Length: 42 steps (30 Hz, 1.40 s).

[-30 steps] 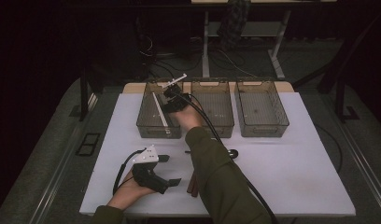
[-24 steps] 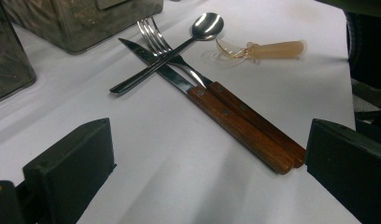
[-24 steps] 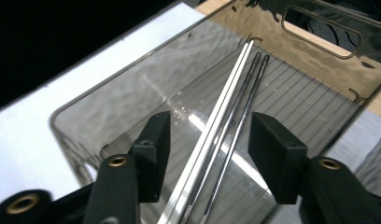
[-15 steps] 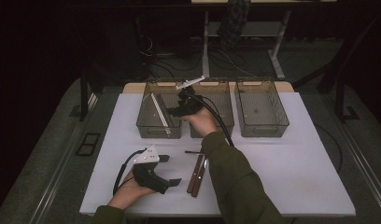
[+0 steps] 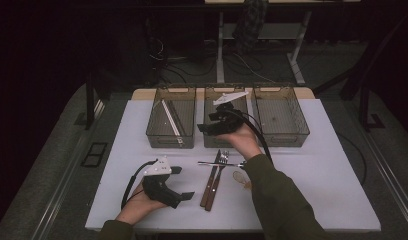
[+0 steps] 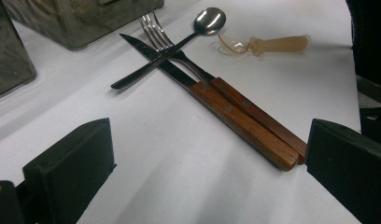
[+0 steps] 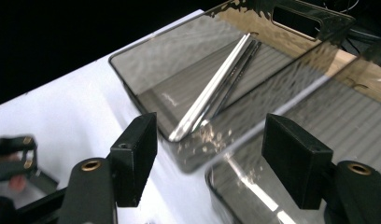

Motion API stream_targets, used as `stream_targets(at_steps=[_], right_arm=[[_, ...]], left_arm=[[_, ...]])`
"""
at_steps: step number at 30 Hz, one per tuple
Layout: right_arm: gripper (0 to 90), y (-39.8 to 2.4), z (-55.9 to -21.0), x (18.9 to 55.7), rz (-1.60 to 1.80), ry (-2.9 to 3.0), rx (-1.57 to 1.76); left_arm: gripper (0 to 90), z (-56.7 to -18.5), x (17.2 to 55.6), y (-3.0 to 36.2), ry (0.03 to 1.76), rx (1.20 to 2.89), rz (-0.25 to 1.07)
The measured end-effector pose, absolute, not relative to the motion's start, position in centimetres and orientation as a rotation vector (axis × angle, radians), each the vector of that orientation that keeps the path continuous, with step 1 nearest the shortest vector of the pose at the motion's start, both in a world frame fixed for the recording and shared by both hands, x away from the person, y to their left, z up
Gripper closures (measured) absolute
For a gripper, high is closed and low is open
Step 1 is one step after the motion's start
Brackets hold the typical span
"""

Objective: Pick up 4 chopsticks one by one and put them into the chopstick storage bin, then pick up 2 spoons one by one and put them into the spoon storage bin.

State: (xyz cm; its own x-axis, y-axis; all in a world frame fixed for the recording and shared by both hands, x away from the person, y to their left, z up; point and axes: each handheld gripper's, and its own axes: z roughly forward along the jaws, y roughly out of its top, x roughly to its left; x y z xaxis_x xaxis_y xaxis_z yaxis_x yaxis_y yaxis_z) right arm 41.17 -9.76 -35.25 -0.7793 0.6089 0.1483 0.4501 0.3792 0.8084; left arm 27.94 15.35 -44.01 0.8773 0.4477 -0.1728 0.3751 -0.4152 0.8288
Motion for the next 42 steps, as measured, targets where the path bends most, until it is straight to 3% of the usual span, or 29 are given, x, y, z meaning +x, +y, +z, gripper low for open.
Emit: stream_targets(at_steps=[22, 42], right_arm=[[31.4, -18.3, -37.5, 36.4, 1.386, 2.454, 0.962], [17.9, -23.7, -40.2, 31.5, 1.441, 2.375, 1.015]], left_arm=[[0.0, -44.2, 28.0, 15.3, 0.616, 2.067, 0.123], [0.0, -44.0, 27.6, 15.3, 0.61, 2.073, 0.133]])
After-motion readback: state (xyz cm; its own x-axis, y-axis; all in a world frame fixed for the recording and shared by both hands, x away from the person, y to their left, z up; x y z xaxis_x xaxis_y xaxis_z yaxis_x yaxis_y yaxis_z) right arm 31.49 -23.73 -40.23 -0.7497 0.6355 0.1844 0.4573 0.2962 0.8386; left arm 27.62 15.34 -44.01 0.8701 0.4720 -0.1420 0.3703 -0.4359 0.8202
